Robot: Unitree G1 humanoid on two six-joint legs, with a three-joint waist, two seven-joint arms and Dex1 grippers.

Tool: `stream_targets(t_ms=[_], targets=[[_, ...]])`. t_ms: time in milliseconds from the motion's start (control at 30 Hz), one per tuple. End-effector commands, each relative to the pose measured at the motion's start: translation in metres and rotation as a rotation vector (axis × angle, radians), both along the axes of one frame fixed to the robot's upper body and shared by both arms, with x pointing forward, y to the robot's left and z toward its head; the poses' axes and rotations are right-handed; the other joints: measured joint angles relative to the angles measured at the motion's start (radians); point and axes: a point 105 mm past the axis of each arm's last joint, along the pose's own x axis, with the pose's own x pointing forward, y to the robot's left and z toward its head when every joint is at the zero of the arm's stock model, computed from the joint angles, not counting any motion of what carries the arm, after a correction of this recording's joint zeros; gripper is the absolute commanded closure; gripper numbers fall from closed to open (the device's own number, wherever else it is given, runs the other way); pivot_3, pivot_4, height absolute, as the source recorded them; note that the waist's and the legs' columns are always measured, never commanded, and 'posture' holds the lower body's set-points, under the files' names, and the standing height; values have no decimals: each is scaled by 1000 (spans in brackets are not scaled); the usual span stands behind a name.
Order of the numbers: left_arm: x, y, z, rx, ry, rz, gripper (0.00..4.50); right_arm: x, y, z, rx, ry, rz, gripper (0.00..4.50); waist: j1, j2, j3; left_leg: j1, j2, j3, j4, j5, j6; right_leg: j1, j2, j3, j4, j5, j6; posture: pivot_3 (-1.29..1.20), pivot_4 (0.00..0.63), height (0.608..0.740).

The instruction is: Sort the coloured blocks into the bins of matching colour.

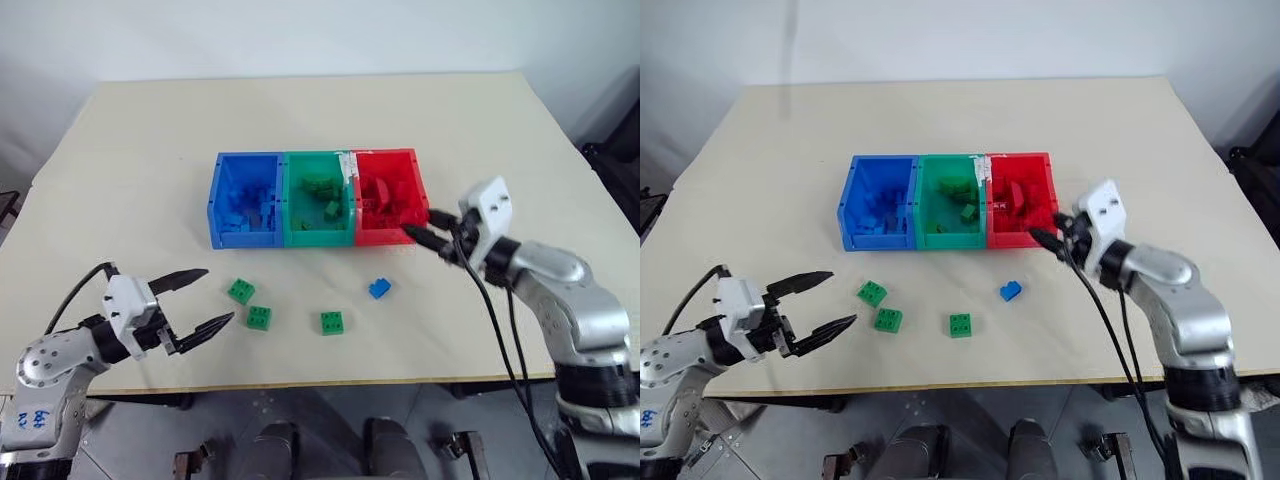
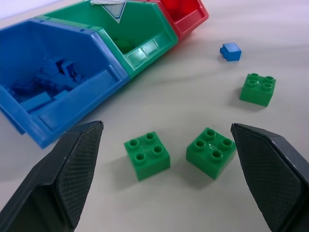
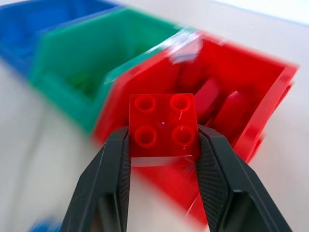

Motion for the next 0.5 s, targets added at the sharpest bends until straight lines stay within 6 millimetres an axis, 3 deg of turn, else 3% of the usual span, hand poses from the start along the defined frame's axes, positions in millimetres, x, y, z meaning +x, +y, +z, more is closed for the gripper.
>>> stream_targets(t_ms=[33, 167, 333, 500], targets=[[-7, -2, 9, -9, -38, -5, 0, 17, 4, 6, -3, -44, -24, 3038, 1, 0, 0, -1, 0, 0, 0, 0, 0, 0, 0, 0, 0, 0, 0, 0, 150, 740], [-7, -1, 10, -2, -45, 3, 0, 28, 8, 9, -7, -65, -17, 1769, 9, 0, 0, -2, -1, -1, 0, 0, 0, -1, 0, 0, 0, 0, 0, 0, 150, 740], [-8, -4, 4, 1, -2, -19, 0, 10, -6, 5, -16, -90, 46, 127, 10, 0, 0, -2, 0, -1, 0, 0, 0, -1, 0, 0, 0, 0, 0, 0, 150, 740], [-7, -8, -4, 40, 8, -67, 0, -27, -35, -4, -59, -126, 116, 23, 16, 0, 0, -2, -1, -1, 1, -1, 1, 0, 0, -1, -1, 0, 0, 0, 150, 740]])
